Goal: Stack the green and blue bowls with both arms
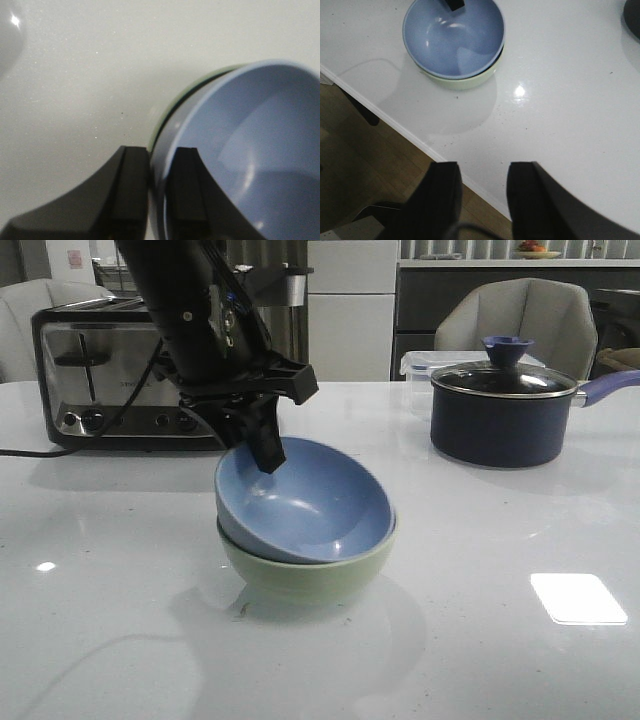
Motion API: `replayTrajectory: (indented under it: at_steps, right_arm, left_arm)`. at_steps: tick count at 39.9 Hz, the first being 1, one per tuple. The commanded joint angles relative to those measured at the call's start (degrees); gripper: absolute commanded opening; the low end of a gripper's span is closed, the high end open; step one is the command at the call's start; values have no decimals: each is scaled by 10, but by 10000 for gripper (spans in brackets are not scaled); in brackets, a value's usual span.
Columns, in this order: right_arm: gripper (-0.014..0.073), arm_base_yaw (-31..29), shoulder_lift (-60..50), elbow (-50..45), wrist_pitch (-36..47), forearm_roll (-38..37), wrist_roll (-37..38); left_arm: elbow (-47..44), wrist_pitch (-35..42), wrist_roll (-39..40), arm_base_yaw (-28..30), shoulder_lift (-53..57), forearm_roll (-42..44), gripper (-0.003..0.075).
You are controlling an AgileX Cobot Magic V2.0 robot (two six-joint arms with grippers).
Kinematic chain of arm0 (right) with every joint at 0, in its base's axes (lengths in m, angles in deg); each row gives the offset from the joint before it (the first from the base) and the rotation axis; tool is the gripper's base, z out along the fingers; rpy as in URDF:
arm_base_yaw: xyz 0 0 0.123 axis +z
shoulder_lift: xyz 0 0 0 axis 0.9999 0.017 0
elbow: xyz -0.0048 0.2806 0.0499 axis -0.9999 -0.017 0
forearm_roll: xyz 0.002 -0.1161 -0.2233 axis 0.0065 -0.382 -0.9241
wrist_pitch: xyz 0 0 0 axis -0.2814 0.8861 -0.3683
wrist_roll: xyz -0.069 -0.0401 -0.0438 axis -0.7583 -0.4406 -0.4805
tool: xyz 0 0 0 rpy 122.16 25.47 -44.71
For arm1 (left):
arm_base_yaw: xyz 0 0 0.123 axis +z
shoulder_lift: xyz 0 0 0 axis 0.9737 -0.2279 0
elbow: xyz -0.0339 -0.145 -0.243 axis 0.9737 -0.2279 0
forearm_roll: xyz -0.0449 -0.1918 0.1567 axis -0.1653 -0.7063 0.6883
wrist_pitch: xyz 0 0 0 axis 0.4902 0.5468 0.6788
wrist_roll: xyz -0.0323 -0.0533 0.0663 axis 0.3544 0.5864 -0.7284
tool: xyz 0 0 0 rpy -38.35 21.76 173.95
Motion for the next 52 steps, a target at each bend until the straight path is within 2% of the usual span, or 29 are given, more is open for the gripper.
replayTrajectory:
  at_steps: [1, 3, 7, 16, 25, 46, 52]
  right_arm:
    - [363, 0, -2, 17, 35, -2, 0]
    - [363, 0, -2, 17, 35, -2, 0]
    - [363, 0, -2, 17, 35, -2, 0]
    - [363, 0, -2, 17, 35, -2, 0]
    - [363, 0, -2, 17, 35, -2, 0]
    - [363, 0, -2, 17, 35, -2, 0]
    - [363, 0, -2, 17, 35, -2, 0]
  left_arm:
    - [20, 12, 6, -1, 30, -8, 377]
    - [20, 12, 6, -1, 30, -13, 438]
    - [20, 11, 6, -1, 31, -14, 494]
    - [21, 10, 6, -1, 70, -12, 493]
    - [7, -10, 6, -4, 182, -14, 493]
    - [-286, 13, 2, -8, 543, 3, 490]
    - [-357, 13, 60, -8, 629, 55, 490]
